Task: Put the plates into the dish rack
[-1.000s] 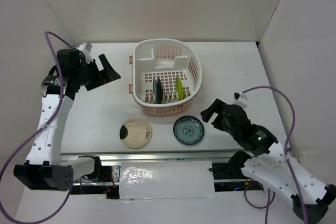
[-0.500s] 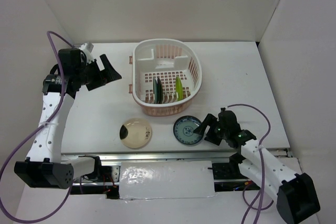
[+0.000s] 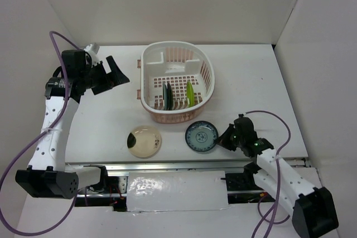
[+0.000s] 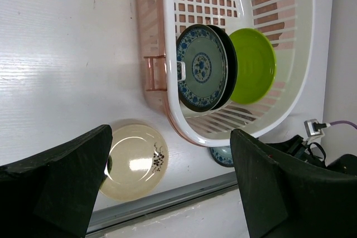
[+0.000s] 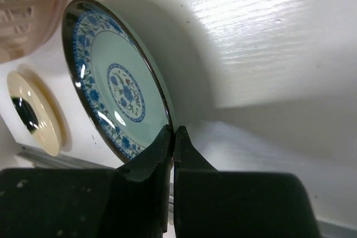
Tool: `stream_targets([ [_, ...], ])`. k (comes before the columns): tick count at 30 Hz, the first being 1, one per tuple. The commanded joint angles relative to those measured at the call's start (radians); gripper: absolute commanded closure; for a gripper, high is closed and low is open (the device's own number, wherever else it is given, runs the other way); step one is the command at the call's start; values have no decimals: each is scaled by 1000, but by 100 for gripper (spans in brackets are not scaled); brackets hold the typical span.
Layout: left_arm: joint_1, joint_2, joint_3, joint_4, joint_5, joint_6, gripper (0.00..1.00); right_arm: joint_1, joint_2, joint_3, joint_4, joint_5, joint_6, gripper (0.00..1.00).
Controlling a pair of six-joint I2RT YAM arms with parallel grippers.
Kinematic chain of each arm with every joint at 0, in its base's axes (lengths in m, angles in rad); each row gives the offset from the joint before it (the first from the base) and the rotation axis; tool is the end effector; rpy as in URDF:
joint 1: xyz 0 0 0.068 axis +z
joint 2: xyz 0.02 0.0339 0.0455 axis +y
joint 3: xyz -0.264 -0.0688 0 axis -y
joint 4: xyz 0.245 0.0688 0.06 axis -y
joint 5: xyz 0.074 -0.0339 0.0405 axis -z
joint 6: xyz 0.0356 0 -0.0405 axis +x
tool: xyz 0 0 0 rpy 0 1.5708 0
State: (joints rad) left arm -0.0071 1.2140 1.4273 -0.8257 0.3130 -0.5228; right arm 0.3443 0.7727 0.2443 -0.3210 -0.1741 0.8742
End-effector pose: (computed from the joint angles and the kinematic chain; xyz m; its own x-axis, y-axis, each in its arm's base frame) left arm 0.2427 -0.0127 0.4094 -0.6272 -0.4706 -0.6206 -0.0629 0.8248 -0.5619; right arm 0.1342 0.0547 0.1442 -0.7911 0.5189 -0.3240 0.2598 0.7645 0.5900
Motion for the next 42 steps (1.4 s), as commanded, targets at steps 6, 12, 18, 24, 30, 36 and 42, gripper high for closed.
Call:
stream_targets([
  [6,6,21,50,16,29,20,1,19,-213,128,-331,198,123,100],
  [12,6,21,59,14,26,17,1,24,-178,266,-578,381,230,100],
  [18,6,13,48,14,17,21,1,35,-148,340,-675,505,368,100],
  [24,6,21,47,16,23,20,1,41,-86,533,-794,645,413,100],
  [30,4,15,36,20,14,23,1,97,-3,837,-944,929,410,100],
  [36,6,19,51,11,-9,21,1,217,186,1183,-857,1025,174,100],
  [42,6,18,51,2,-40,21,1,439,612,1657,-1068,1200,118,100],
])
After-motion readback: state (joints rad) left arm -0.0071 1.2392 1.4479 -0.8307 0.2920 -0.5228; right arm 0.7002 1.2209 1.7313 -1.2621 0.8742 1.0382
